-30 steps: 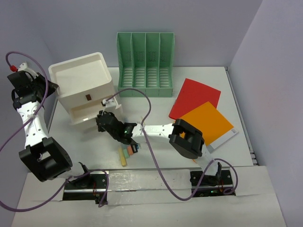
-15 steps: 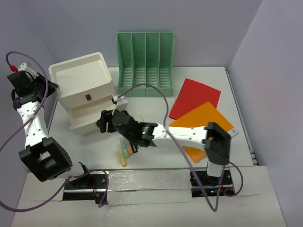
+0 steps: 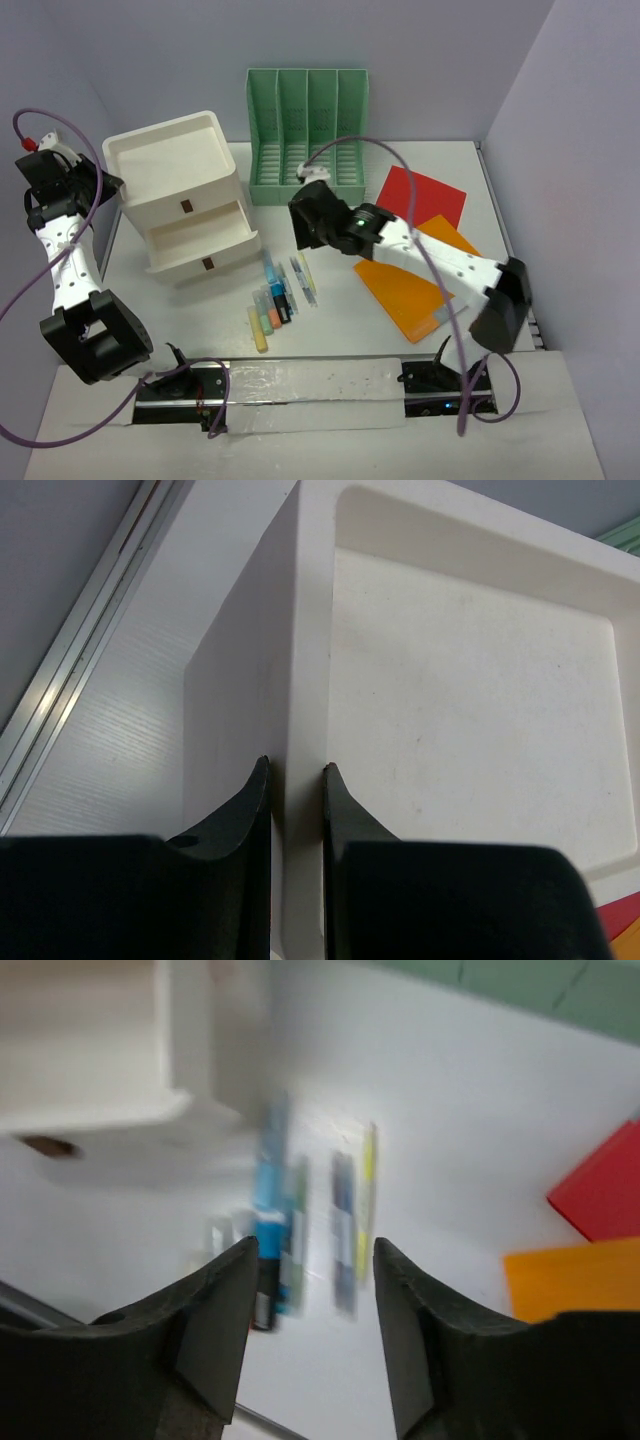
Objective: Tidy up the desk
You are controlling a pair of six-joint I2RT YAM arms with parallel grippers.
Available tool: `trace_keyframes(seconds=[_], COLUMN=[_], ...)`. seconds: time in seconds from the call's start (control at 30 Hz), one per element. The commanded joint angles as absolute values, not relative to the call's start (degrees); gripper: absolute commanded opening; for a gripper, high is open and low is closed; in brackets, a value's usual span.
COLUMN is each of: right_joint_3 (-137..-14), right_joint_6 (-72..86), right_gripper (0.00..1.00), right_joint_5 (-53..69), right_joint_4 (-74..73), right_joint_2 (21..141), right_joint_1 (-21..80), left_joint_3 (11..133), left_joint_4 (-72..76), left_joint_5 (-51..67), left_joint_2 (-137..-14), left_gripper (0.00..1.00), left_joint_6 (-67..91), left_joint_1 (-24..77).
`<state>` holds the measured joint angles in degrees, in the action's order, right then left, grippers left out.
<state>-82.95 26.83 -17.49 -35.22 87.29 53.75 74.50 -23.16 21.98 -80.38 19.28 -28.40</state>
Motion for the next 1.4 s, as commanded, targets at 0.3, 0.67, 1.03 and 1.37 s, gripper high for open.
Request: trace_keyframes(seconds=[0.3, 0.67, 1.03, 1.37], right_joint_3=[-87.9, -94.5, -98.2, -99.2], right_joint_6=[16.7, 11.8, 7.5, 5.5], right_gripper=[0.47, 0.46, 0.45, 0.45], right_joint_5=[-12.9, -8.4, -7.7, -6.8], right_joint_4=[-41.5, -43.9, -46.8, -47.7], right_joint_2=[105.9, 115.1, 121.0, 123.5], right_joint_1=[52.7, 49.8, 49.0, 49.0], left_joint_3=[75.8, 75.8, 77.1, 77.7], left_joint_4=[-23.3, -23.0, -23.2, -23.6], left_joint_5=[28.4, 28.6, 28.7, 28.5], left_joint_2=[-80.2, -80.6, -81.3, -81.4], left_gripper=[0.08, 0.08, 0.09, 0.12], left_joint_6=[22.2, 21.8, 21.3, 21.3], left_joint_1=[-28.6, -28.5, -28.6, -28.5])
